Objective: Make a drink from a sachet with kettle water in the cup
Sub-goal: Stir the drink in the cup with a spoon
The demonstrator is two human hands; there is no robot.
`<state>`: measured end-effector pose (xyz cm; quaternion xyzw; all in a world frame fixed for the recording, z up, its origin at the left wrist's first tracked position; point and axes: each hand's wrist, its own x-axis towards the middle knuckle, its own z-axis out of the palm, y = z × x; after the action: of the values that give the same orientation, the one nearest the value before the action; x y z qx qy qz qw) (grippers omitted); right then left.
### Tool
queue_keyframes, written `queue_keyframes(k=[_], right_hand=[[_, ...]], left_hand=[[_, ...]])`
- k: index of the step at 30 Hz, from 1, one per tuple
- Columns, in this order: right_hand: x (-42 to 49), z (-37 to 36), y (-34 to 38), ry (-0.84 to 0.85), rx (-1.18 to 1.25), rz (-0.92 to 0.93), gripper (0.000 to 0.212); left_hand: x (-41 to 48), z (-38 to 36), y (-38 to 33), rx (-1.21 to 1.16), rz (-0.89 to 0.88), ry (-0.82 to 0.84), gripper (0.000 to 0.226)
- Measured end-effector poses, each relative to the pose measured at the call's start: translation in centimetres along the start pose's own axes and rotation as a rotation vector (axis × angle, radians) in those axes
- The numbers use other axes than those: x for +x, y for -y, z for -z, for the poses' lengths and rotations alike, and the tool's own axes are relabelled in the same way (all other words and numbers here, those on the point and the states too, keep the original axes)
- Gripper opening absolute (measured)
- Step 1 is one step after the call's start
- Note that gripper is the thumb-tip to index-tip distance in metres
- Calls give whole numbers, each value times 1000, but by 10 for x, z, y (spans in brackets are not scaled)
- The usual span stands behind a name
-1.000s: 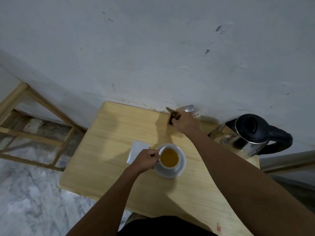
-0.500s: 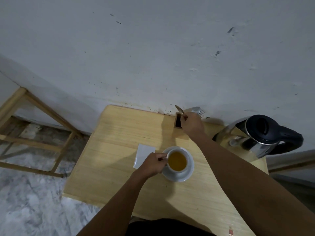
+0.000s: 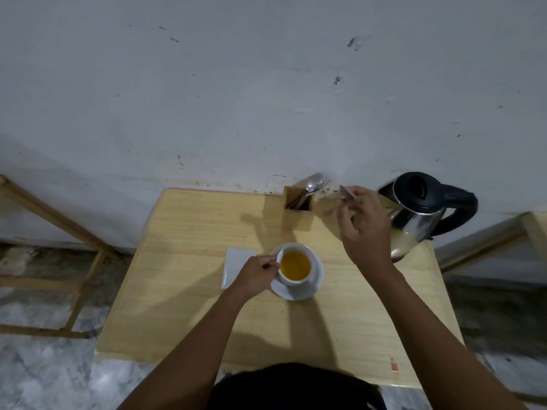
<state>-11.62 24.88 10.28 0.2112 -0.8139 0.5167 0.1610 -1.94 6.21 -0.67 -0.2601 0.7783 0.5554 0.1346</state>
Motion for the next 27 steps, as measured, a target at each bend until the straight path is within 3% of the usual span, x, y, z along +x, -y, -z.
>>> queue_keyframes(k=[3,5,11,16,20,23,27], right_hand=[[-24,13,6,58,134,-234,5],[-40,17,5,89,163,-281,8],[-70,16,-6,174,120,-450,20],[-81,14,-23,298,63,-700,27],[-86,21,-21,400,97,-692,27],[-90,24,-21,468,-71,-596,27],[-95,27,-26,565,-184,-640,20]], left_hand=[[-1,0,0,26,-32,-5,37],[-1,1,1,15,-42,-11,35],[-3,-3,3,29,-77,-32,33],[-1,-4,2,27,-60,-37,30],[-3,-3,1,19,-57,-17,30],[-3,-3,1,9,-36,-8,33],[-2,-3,3,-4,-19,-10,35]])
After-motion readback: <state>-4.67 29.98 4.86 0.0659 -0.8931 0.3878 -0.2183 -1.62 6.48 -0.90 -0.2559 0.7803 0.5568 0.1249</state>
